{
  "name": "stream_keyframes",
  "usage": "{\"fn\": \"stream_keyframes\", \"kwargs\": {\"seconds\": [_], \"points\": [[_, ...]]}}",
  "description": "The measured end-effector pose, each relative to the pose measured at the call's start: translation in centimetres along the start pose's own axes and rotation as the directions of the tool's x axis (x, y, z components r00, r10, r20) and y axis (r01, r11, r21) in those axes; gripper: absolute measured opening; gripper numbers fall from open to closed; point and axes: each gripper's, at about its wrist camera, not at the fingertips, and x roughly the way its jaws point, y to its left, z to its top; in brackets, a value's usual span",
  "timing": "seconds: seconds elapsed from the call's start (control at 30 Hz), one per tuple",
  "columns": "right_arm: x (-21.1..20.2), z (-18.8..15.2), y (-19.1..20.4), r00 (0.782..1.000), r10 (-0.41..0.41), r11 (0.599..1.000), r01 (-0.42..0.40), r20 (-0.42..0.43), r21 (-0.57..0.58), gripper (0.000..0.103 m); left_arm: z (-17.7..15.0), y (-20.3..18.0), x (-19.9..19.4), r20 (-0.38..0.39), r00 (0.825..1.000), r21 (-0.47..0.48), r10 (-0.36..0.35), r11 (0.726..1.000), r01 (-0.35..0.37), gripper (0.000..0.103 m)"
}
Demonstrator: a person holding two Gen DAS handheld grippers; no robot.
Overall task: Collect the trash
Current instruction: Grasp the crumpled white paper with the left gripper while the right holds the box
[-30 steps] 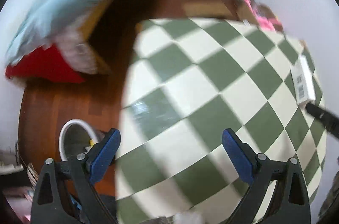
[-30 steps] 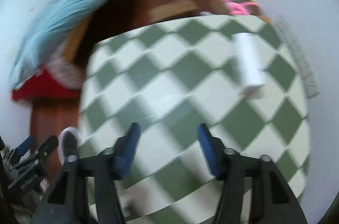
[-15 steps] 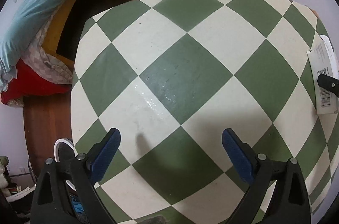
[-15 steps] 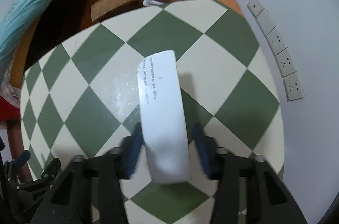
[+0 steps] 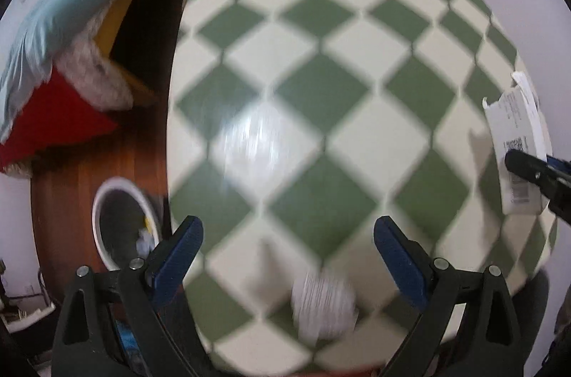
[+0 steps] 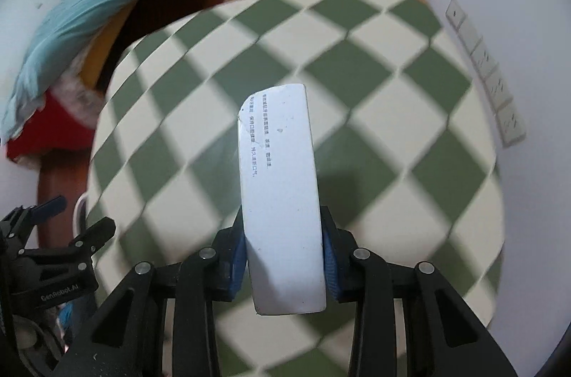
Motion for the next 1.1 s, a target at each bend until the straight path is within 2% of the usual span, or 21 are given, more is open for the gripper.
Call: {"fn": "stream_keyframes", "kwargs": {"seconds": [0.03, 0.17, 0.37, 0.4, 0.43, 0.5, 0.57, 0.63, 0.93, 1.1], "points": [[-0.1, -1.5, 0.3, 1.000, 0.003, 1.000, -0.003, -0.007, 0.002, 0.038, -2.0, 0.4, 0.4, -0.024, 1.000, -0.017, -0.019, 1.000, 0.019, 0.097], [0.2, -7.0, 0.9, 0.999, 0.028, 0.999, -0.027, -0.042, 0.022, 0.038, -5.9, 1.3, 2.4, -0.097, 0.990, -0.088, -0.107, 0.991, 0.098, 0.097], [1.8, -9.9, 1.6, 0.998, -0.018, 1.000, 0.017, -0.062, -0.010, 0.038, -6.3, 1.1, 4.0, -0.085, 0.973, -0.172, -0.213, 0.965, 0.196, 0.096], [2.1, -10.1, 1.7, 0.998, -0.026, 1.000, 0.025, -0.065, -0.016, 0.038, -6.2, 0.9, 4.2, -0.087, 0.971, -0.180, -0.224, 0.962, 0.206, 0.088], [2.4, -10.2, 1.8, 0.997, -0.033, 0.999, 0.032, -0.069, -0.022, 0.038, -6.0, 0.7, 4.5, -0.091, 0.970, -0.183, -0.228, 0.961, 0.208, 0.075], [2.9, -10.2, 1.9, 0.996, -0.044, 0.999, 0.042, -0.075, -0.028, 0.038, -5.6, 0.1, 5.2, -0.107, 0.970, -0.181, -0.220, 0.963, 0.199, 0.064], [3.3, -9.9, 2.1, 0.995, -0.057, 0.998, 0.054, -0.081, -0.035, 0.038, -5.3, -0.3, 5.1, -0.086, 0.976, -0.165, -0.201, 0.969, 0.185, 0.057], [3.3, -10.0, 2.3, 0.995, -0.065, 0.997, 0.063, -0.079, -0.035, 0.038, -5.3, -0.5, 4.9, -0.078, 0.980, -0.148, -0.182, 0.974, 0.170, 0.043], [3.9, -8.9, 2.5, 0.992, -0.076, 0.997, 0.074, -0.103, -0.021, 0.040, -5.4, -1.8, 5.0, -0.031, 0.988, -0.111, -0.153, 0.983, 0.149, 0.039], [4.6, -8.8, 2.6, 0.991, -0.080, 0.997, 0.078, -0.111, -0.022, 0.040, -6.3, -1.3, 4.0, -0.017, 0.989, -0.105, -0.148, 0.984, 0.145, 0.039]]}}
